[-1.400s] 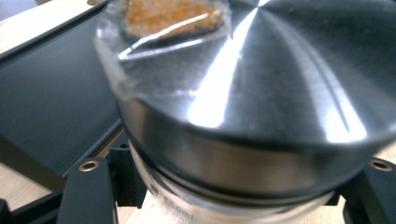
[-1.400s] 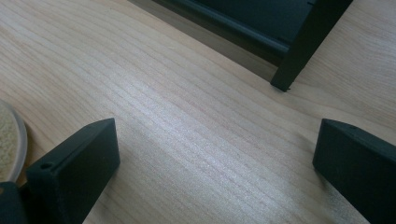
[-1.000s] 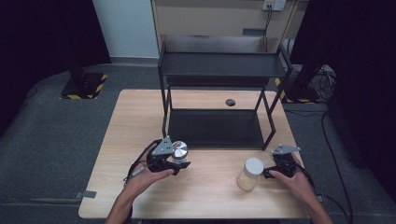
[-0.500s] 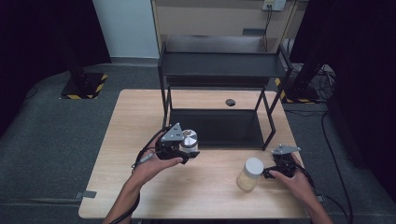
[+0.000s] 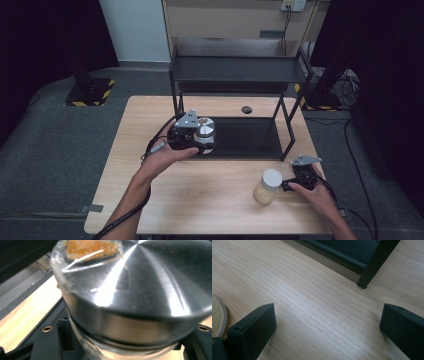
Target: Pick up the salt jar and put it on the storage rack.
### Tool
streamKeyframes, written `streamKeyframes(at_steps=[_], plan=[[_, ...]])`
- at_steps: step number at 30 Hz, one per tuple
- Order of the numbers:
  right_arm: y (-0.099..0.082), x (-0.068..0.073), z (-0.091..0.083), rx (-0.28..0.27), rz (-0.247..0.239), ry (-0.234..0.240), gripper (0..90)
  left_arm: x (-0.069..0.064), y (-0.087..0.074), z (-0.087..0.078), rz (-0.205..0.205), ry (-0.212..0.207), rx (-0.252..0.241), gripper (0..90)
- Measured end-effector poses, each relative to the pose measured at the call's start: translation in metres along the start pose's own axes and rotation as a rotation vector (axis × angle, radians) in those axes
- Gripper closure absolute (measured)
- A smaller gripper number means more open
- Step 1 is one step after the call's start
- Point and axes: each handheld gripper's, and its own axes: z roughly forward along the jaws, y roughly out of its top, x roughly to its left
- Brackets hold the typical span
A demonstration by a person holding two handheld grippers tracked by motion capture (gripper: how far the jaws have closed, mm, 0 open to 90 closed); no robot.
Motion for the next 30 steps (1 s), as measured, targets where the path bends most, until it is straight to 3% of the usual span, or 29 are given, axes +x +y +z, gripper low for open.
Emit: streamKeyframes(at_steps=[5,15,25,30], plan=[[0.000,0.000,0.000,0.001,0.002,0.000,1.6,0.008,0.015,-0.004,0.002,-0.001,0.002,30.1],[0.000,0.001,0.000,-0.001,0.006,-0.004,1.8,0.019,0.064,-0.013,0.015,-0.001,0.004,30.1],[-0.001,0.002,0.000,-0.002,0.005,-0.006,2.0,0.033,0.088,-0.022,0.015,-0.016,-0.035,30.1],[-0.001,0.002,0.000,-0.002,0.005,-0.005,2.0,0.035,0.115,-0.029,0.032,0.002,-0.018,30.1]])
